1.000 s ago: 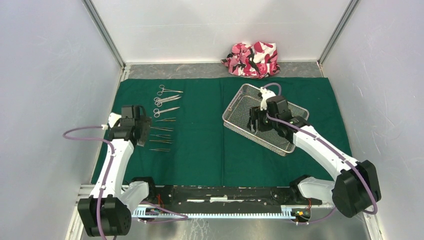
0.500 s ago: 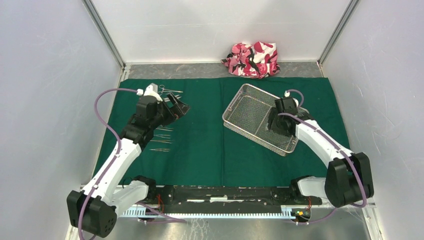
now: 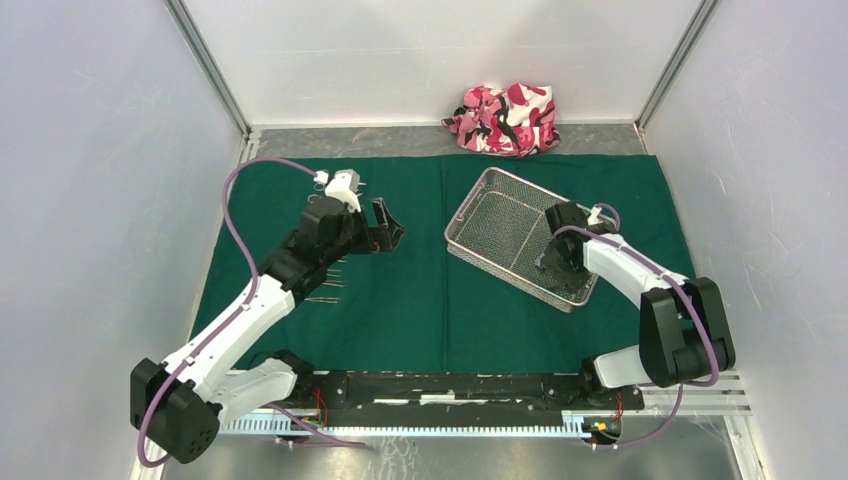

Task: Open and lay out the surgical kit
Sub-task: Pick up the medical item from the container.

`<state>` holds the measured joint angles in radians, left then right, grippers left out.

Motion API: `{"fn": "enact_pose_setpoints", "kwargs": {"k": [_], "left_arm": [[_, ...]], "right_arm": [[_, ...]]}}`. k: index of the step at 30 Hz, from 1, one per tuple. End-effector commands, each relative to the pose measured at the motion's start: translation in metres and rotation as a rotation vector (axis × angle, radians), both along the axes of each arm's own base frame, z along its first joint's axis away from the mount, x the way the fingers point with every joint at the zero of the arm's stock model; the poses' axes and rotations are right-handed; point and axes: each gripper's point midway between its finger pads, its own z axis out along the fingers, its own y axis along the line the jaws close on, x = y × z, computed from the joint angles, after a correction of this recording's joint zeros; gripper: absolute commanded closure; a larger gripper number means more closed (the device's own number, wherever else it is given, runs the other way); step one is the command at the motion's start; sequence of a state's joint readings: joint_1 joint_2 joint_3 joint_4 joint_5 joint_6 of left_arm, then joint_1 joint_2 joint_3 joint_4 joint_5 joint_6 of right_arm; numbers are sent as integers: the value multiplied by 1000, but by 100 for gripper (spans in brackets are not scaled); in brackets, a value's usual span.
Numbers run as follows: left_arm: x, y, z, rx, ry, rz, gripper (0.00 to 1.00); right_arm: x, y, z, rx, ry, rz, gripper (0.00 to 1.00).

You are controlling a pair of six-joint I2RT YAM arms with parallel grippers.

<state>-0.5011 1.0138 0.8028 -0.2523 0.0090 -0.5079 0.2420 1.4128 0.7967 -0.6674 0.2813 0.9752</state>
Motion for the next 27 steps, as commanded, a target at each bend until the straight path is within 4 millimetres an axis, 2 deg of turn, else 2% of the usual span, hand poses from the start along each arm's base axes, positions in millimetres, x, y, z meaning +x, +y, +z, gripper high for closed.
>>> {"fn": "enact_pose_setpoints", "kwargs": {"k": [1,5,9,11,14,19,21,27], "left_arm": [[9,-5,12,74,-110,-22,0],[6,-9,7,95,-112,-36,0],[5,-4,3,126,-117,-24,0],[5,-2,2,137,-118,-21,0],[5,0,2,143,-123,-18,0],[5,-1,1,143,-119,-23,0],[5,-1,0,145,-118,-22,0],[5,-2,-2,144,-111,-24,0]], "right_arm": [[-7,-8,-8,0,-3,-126,33],[-10,-6,-21,30,13,-155,35],[-15,-6,-38,54,29,-191,44],[-19,-4,-44,69,54,-205,52],[-20,-2,-48,88,75,-215,72],[-15,3,-41,114,62,-225,87],[-11,2,-33,108,55,-225,98],[11,3,-3,103,-2,-192,100]]}}
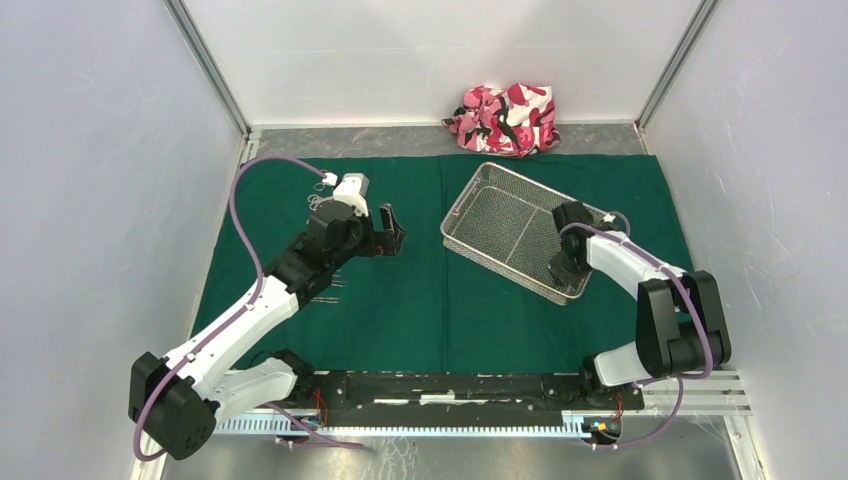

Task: Open and lay out the surgical kit
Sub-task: Pick up the medical item from the container.

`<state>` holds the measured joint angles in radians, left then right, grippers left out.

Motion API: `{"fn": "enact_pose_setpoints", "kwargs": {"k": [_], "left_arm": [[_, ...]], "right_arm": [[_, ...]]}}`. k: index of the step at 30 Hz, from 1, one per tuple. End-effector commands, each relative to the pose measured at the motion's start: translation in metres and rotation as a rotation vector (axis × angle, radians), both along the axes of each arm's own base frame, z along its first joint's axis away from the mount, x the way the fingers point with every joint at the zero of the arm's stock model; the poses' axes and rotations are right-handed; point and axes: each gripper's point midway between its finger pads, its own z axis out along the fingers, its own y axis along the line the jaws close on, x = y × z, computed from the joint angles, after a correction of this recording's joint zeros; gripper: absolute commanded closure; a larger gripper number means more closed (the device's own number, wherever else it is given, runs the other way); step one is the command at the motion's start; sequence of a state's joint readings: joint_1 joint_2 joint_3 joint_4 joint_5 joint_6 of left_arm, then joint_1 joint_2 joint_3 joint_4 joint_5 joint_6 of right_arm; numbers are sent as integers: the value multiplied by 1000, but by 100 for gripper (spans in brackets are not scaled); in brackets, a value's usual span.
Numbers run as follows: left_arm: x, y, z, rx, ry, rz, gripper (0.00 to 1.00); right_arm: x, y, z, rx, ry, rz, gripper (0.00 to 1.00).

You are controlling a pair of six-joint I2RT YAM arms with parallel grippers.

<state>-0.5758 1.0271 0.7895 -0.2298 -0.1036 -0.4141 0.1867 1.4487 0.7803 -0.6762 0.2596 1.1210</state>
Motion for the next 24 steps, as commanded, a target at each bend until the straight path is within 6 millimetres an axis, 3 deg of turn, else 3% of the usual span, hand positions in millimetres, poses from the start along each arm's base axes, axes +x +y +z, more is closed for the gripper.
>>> {"fn": "enact_pose_setpoints", "kwargs": {"k": [1,11,16,19,21,24], "left_arm": [[5,1,6,24,-49,-9,0],[4,-2,3,24,-35,-22,0],[0,-13,8,-5,-20,-85,0],[-8,-30,16,-66,-9,-176,0],[-15,-43,23,-127,-4,-237,0],[-21,-61,34,-233,18,-294,1]], "right_arm": [[21,12,15,49,-59,-2,100],[59,3,56,-18,-344,96,100],[86,2,98,-114,-506,301,100],[108,44,143,-70,-741,649,100],[105,86,171,38,-881,894,100],[86,133,190,147,-940,1148,100]]}}
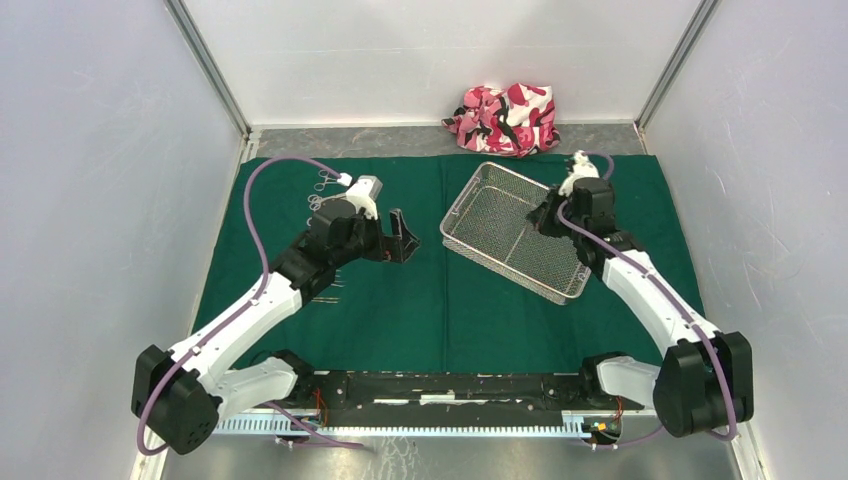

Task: Open and lay out the surgical kit
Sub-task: Pick up the medical item from the container, then place the medical item in the surgical kit.

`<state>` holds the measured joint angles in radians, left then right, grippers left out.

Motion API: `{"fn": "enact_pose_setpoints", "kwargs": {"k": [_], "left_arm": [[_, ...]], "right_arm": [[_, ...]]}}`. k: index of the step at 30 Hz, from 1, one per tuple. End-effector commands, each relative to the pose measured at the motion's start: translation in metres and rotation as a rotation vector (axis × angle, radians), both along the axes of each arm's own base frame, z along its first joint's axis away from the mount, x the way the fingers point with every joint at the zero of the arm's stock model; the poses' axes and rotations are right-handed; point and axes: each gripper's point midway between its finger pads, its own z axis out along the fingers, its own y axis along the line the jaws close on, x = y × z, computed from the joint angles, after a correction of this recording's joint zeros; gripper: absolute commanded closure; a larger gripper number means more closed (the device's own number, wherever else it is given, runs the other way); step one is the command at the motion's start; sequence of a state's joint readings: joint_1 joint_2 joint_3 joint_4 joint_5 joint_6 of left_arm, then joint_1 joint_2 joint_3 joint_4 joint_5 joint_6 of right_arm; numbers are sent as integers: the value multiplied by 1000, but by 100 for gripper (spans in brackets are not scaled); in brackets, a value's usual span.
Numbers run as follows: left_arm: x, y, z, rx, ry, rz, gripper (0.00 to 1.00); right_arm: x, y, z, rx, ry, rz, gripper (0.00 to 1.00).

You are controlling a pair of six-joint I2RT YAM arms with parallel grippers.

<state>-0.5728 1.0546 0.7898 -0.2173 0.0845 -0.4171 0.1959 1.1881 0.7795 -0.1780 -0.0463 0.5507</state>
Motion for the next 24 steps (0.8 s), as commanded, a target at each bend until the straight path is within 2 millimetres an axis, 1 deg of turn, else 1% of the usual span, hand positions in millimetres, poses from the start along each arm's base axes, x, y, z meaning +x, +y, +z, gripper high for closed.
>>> {"fn": "enact_pose_setpoints", "kwargs": {"k": [1,2,3,6,9,11,13,16,18,22,24], "left_arm": [[-6,-39,42,-216,-10,-131,2],[-6,-43,45,-249,10,-129,3],[-6,-48,47,-280,34,-132,4],[-9,-58,47,-360,117,-130,10],[-8,-57,40,-411,183,-68,15],[-9,-54,34,-437,210,-30,17],[-10,-52,34,-474,210,-3,20],[-13,-47,33,-505,212,25,21],[-14,-42,29,-504,213,55,22],[-12,-37,28,-497,210,93,33],[-11,-35,30,-500,200,106,35]], "right_arm": [[-16,92,66,17,-276,576,100],[-21,103,69,19,-285,622,100],[-30,120,71,29,-291,680,100],[-52,158,73,64,-300,779,100],[-68,185,76,131,-317,826,100],[-76,198,75,153,-325,846,100],[-83,211,71,161,-318,867,100],[-90,225,65,157,-307,891,100],[-93,231,62,154,-301,905,100],[-97,239,60,145,-301,909,100],[-96,241,56,140,-292,900,100]]}}
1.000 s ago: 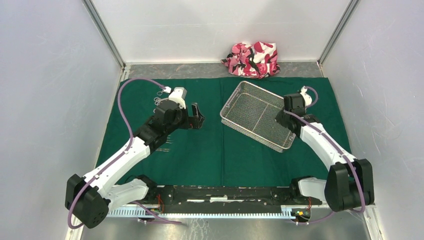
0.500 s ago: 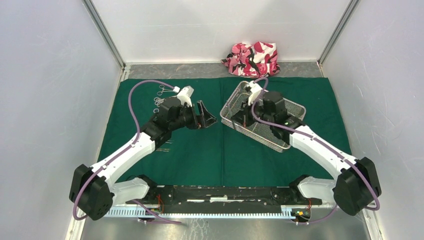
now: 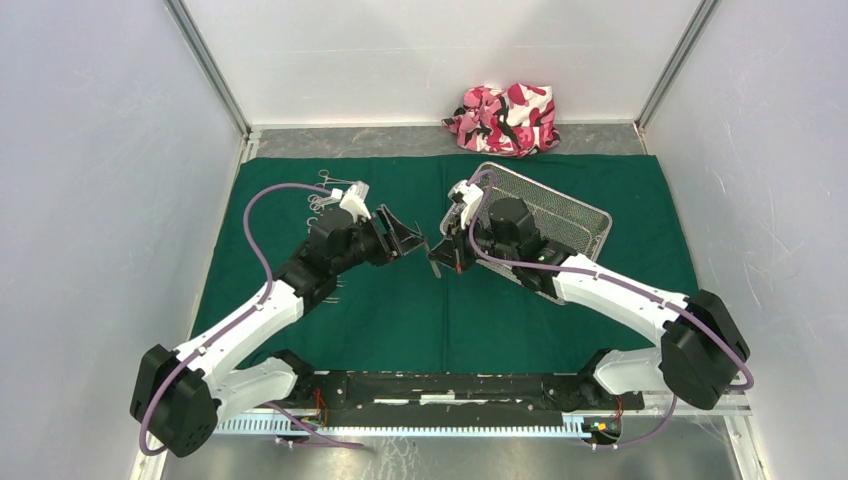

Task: Open and lay out the surgical kit
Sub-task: Place the medical item in the surgical kit.

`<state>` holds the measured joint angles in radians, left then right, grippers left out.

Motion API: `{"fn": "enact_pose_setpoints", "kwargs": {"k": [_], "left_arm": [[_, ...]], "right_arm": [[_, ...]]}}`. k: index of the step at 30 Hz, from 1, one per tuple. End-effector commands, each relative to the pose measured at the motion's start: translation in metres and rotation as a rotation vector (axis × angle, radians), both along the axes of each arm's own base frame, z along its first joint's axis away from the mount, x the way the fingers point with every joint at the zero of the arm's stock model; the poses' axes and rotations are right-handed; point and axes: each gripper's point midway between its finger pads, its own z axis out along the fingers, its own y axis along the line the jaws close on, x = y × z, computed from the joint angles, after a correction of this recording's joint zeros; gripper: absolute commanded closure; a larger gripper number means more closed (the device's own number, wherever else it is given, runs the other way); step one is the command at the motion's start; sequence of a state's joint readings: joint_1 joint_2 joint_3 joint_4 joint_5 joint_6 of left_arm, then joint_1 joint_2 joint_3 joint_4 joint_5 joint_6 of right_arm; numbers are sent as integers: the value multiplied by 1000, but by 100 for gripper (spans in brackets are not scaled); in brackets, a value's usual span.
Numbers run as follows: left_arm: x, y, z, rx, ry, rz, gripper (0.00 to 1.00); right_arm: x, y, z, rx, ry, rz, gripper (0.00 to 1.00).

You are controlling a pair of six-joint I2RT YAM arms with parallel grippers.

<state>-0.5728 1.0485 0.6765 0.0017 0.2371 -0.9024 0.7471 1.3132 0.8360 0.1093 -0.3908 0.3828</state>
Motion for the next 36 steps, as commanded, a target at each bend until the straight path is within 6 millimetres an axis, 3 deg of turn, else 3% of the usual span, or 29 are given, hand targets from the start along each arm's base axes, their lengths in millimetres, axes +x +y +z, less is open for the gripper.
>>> {"fn": "enact_pose_setpoints", "kwargs": {"k": [1,9,16,20,27,29,33,36], "left_arm": [[6,3,20,-58,-37,63,35],[6,3,15,-41,-21,75,52],[5,0,12,-23,-17,66,53],[4,-4,12,-12,-23,62,61],[2,0,1,36,8,80,67],[2,0,0,42,10,83,72],[4,8,-4,60,27,133,95],[2,16,-14,60,82,188,98]], "right_arm": [[10,9,14,41,-44,-34,100],[7,18,15,52,-38,-40,100],[6,26,16,59,-34,-32,100],[6,29,17,60,-36,-35,100],[3,33,13,64,-23,-22,100],[2,35,13,66,-18,-14,100],[-4,37,7,63,-2,21,100],[-6,33,1,46,4,14,71]]}}
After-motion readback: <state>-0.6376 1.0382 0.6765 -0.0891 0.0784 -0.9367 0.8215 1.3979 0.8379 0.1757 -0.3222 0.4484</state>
